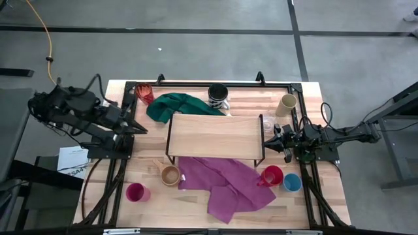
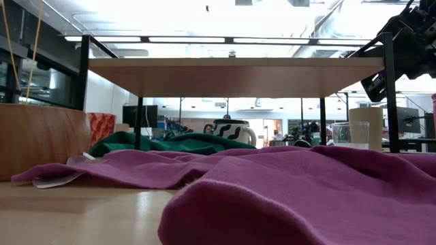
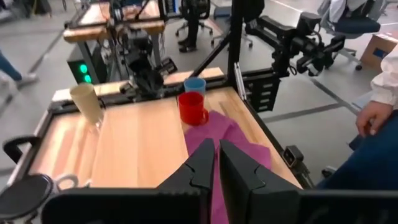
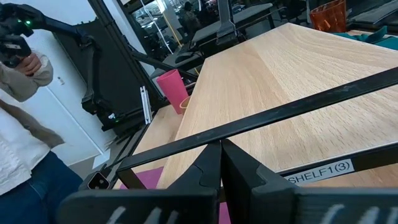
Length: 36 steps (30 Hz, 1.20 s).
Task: Stack small to large cups/mugs on shelf
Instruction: Put the pink cup on the shelf
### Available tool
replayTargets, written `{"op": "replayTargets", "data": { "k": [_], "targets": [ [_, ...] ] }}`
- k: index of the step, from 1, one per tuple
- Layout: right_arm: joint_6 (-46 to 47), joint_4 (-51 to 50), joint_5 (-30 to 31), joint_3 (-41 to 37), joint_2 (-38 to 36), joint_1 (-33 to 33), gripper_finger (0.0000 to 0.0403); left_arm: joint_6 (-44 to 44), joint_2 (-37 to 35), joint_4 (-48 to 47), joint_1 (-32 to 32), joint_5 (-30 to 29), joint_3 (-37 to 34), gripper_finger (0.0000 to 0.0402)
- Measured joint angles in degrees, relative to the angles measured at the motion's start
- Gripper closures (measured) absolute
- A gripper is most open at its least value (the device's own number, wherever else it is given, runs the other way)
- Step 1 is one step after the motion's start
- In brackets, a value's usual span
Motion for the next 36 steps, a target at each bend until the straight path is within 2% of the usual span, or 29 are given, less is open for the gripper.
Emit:
{"op": "replayTargets", "data": {
  "k": [14, 19, 28, 32, 36],
  "targets": [
    [0.0, 0.0, 0.0, 0.0, 0.0, 0.0, 0.0402, 0.3, 5.2, -0.1, 0.0, 0.0, 0.0, 0.0389],
    [0.0, 0.0, 0.0, 0.0, 0.0, 0.0, 0.0402, -3.7, 5.6, -2.3, 0.0, 5.6, 0.0, 0.0389],
    [0.0, 0.0, 0.0, 0.0, 0.0, 0.0, 0.0402, -8.8, 5.6, -13.6, 0.0, 18.4, 0.0, 0.0389],
    [0.0, 0.0, 0.0, 0.0, 0.0, 0.0, 0.0402, -8.4, 5.6, -17.7, -0.2, 21.5, 0.0, 0.0389],
    [0.0, 0.0, 0.0, 0.0, 0.0, 0.0, 0.0402, -7.5, 5.6, -22.2, -4.4, 22.0, 0.0, 0.0389]
  ]
}}
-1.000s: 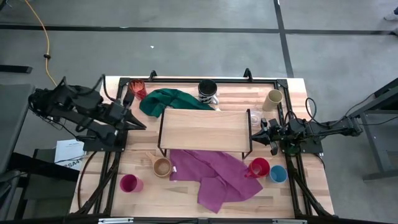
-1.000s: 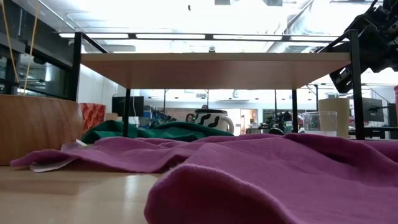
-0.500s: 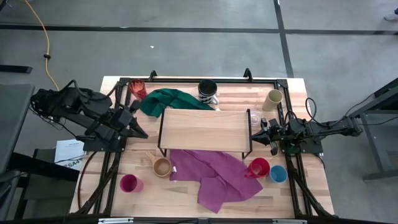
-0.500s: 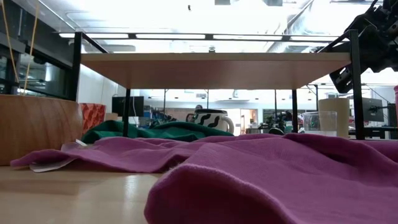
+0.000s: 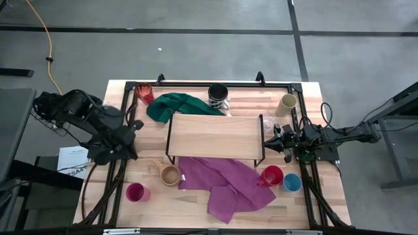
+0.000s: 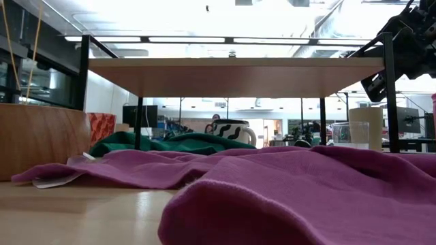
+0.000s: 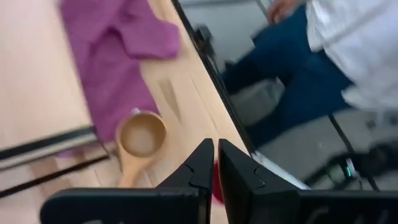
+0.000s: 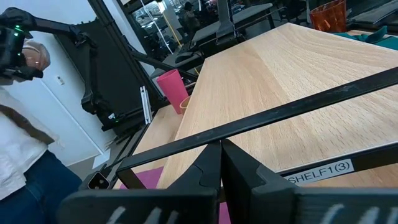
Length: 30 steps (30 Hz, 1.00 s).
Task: Stack small to large cups/mugs on shelf
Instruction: Put the pink cup on the shelf
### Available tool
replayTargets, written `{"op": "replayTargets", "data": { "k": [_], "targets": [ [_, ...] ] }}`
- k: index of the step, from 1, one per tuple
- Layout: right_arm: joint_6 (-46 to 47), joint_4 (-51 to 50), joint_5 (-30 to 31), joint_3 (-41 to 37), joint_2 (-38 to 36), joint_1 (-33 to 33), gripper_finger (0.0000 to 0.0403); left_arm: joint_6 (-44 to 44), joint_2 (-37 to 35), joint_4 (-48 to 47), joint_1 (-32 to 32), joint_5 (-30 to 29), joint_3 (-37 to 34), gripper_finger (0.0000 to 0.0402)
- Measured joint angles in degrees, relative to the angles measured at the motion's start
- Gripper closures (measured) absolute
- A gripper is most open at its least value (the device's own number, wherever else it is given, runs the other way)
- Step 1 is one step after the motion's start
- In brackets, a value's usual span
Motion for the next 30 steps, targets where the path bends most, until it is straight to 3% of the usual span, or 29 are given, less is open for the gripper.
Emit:
{"op": "replayTargets", "data": {
  "k": [6, 16, 23, 30],
  "targets": [
    [0.0, 0.0, 0.0, 0.0, 0.0, 0.0, 0.0402, -1.2, -0.3, -0.3, -10.6, -0.7, -2.8, 0.0389],
    [0.0, 0.0, 0.0, 0.0, 0.0, 0.0, 0.0402, -12.5, -1.4, 5.7, -26.1, -9.9, -12.0, 0.0389],
    [0.0, 0.0, 0.0, 0.0, 0.0, 0.0, 0.0402, -24.1, -0.8, 5.7, -32.2, -20.0, -12.5, 0.0389],
    [0.0, 0.0, 0.0, 0.0, 0.0, 0.0, 0.0402, -31.0, 3.8, 1.2, -35.7, -21.0, -12.5, 0.0350]
  ]
}}
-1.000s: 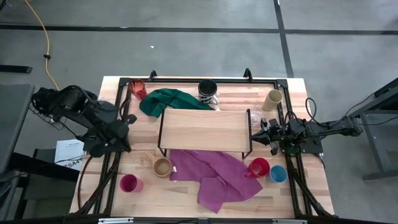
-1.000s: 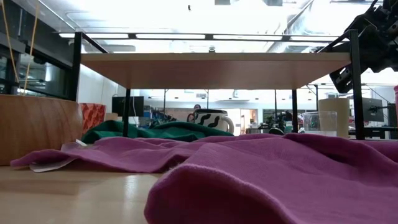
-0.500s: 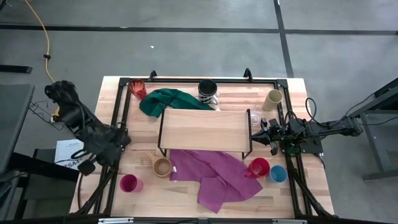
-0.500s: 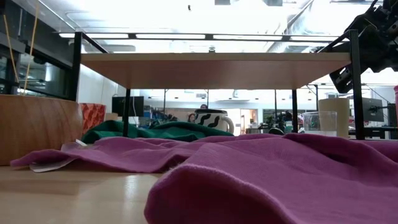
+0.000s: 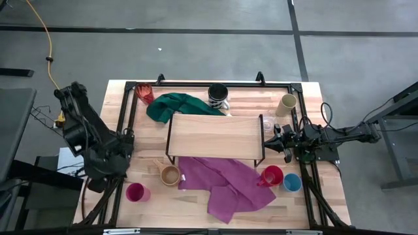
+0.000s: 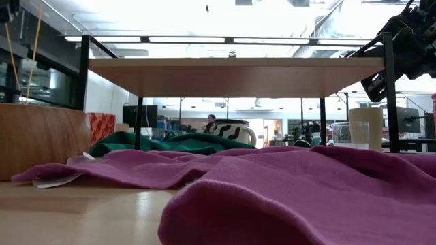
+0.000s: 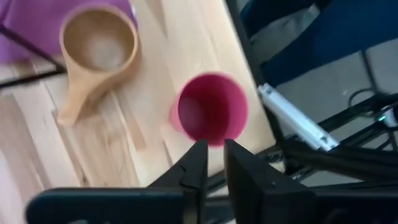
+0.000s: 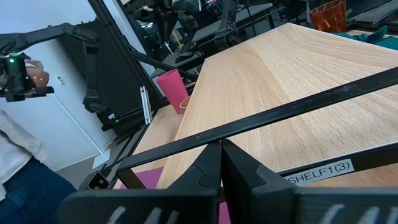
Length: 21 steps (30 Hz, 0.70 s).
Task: Stack small to large cups/mugs on shelf
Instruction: Put the pink cup on the shelf
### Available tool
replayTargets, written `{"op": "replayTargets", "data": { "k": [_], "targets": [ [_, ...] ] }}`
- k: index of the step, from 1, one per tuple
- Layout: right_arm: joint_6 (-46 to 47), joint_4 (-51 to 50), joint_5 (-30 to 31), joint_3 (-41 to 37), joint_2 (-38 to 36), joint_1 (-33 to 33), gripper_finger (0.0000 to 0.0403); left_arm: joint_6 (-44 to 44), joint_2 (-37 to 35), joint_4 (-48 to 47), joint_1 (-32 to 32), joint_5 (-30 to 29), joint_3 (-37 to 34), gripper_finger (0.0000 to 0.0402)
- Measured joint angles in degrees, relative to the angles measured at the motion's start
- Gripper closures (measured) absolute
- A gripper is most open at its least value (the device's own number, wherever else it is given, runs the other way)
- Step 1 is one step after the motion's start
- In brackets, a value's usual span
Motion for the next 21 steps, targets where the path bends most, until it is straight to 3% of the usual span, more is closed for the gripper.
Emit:
{"op": "replayTargets", "data": {
  "k": [8, 21],
  "targets": [
    [0.0, 0.0, 0.0, 0.0, 0.0, 0.0, 0.0402, -0.1, 5.8, 0.6, -0.8, -1.3, 0.0, 0.0283],
    [0.0, 0.0, 0.0, 0.0, 0.0, 0.0, 0.0402, -0.5, 9.9, -0.3, -0.8, -4.1, 0.0, 0.0302]
  ]
}}
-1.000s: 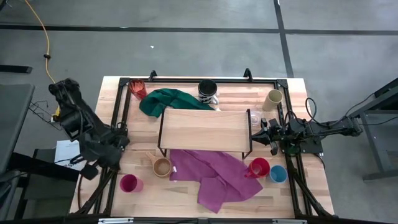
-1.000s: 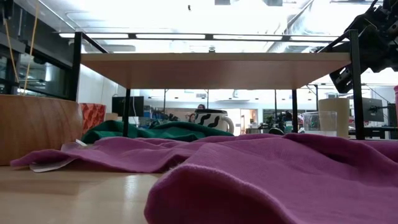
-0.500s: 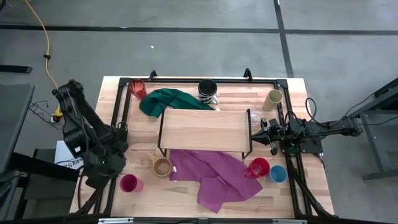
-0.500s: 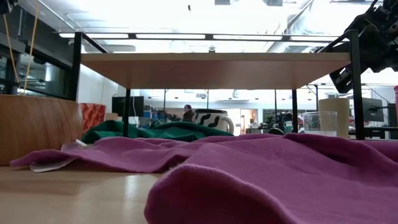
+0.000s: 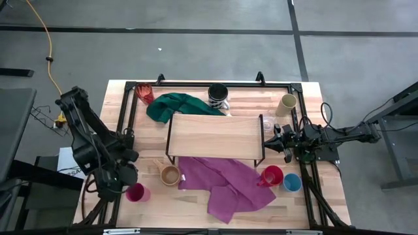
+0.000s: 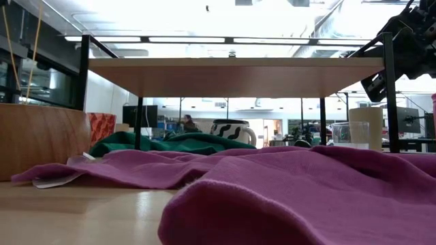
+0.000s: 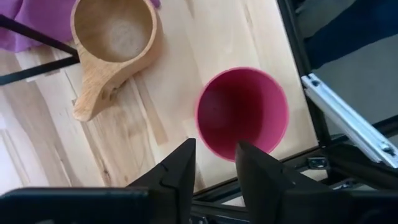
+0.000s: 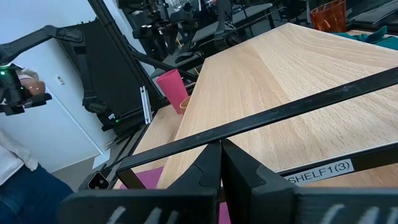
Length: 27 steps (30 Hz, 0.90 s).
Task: Stack small to large cups/mugs on shelf
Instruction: Put the pink cup on the shelf
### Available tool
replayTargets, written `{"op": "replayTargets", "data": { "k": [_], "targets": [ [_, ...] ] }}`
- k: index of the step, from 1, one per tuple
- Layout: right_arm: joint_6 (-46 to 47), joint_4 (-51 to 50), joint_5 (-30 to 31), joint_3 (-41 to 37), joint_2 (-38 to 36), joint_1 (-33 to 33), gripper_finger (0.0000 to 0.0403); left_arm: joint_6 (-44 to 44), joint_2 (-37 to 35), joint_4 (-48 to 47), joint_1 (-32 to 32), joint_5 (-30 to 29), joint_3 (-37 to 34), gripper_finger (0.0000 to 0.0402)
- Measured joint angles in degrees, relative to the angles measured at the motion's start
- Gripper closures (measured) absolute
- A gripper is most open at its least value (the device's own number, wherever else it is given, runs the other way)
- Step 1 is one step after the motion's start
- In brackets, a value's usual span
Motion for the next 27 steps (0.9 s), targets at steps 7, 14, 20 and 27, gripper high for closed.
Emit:
{"op": "replayTargets", "data": {
  "k": [7, 14, 20, 27],
  "targets": [
    [0.0, 0.0, 0.0, 0.0, 0.0, 0.0, 0.0402, -2.5, 2.1, 0.1, 0.0, -0.1, 0.0, 0.0294],
    [0.0, 0.0, 0.0, 0.0, 0.0, 0.0, 0.0402, -4.0, 5.3, 1.0, 0.0, -1.0, 0.0, 0.0295],
    [0.0, 0.0, 0.0, 0.0, 0.0, 0.0, 0.0402, -5.0, 6.8, 0.8, 0.1, -1.7, 0.0, 0.0295],
    [0.0, 0.0, 0.0, 0.0, 0.0, 0.0, 0.0402, -6.2, 8.6, 2.0, 0.1, -2.3, 0.0, 0.0295]
  ]
}}
